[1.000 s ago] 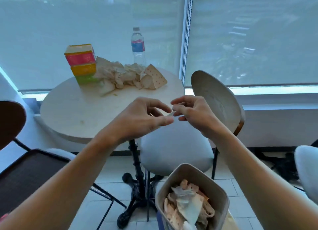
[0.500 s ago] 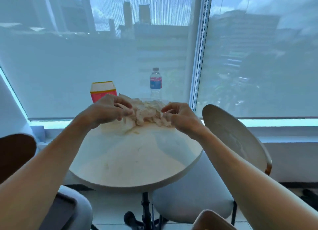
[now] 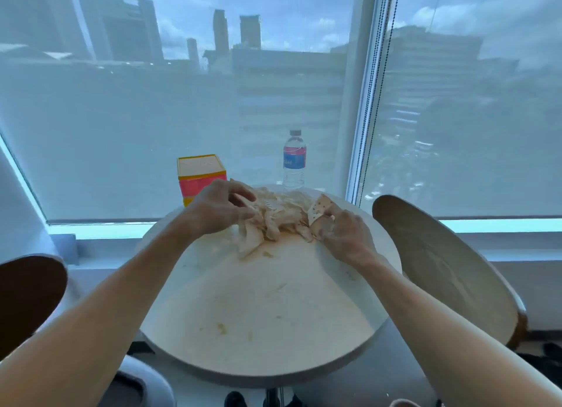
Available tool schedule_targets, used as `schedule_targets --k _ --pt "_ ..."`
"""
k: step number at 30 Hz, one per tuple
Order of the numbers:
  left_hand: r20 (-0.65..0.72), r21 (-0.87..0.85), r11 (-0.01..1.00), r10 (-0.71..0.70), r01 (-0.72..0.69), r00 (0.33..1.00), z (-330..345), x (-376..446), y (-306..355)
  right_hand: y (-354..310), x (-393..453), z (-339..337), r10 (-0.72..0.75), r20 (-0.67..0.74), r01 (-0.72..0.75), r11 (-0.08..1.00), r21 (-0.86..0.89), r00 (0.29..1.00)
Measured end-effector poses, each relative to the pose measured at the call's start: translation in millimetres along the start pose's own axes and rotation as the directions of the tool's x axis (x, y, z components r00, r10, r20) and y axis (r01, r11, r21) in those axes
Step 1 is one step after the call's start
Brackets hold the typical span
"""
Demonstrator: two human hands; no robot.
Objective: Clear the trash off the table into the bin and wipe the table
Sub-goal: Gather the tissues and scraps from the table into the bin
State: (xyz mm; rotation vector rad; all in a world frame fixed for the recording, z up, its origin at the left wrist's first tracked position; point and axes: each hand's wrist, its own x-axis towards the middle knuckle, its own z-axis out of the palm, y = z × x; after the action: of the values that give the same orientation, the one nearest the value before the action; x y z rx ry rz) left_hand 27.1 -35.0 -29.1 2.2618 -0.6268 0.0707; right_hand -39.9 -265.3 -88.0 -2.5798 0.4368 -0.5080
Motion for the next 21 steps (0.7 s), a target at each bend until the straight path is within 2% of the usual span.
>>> schedule_targets --k 6,11,17,21 --pt "-0.058 0.2 0.966 0.176 -0.161 0.983 26.9 22.8 -4.3 -8.8 -8.2 -12.5 0.016 -0.07 0.0 0.977 0.215 0.997" --pt "-0.085 0.347 0.92 0.222 -0.18 0.971 46.8 30.6 -5.8 -12.8 -25.3 -38.1 -0.027 -0.083 0.053 0.944 0.325 0.996" --pt "-0.233 0.366 0.914 0.272 -0.175 0.934 57.4 28.3 1.1 2.8 -44.4 -55.1 0.009 -0.066 0.018 0.921 0.39 0.998" --pt "-0.367 0.35 0.913 0.34 -0.21 0.866 61.3 16.2 11.1 22.4 -59.1 -59.3 0.05 -0.057 -0.019 0.892 0.451 0.997"
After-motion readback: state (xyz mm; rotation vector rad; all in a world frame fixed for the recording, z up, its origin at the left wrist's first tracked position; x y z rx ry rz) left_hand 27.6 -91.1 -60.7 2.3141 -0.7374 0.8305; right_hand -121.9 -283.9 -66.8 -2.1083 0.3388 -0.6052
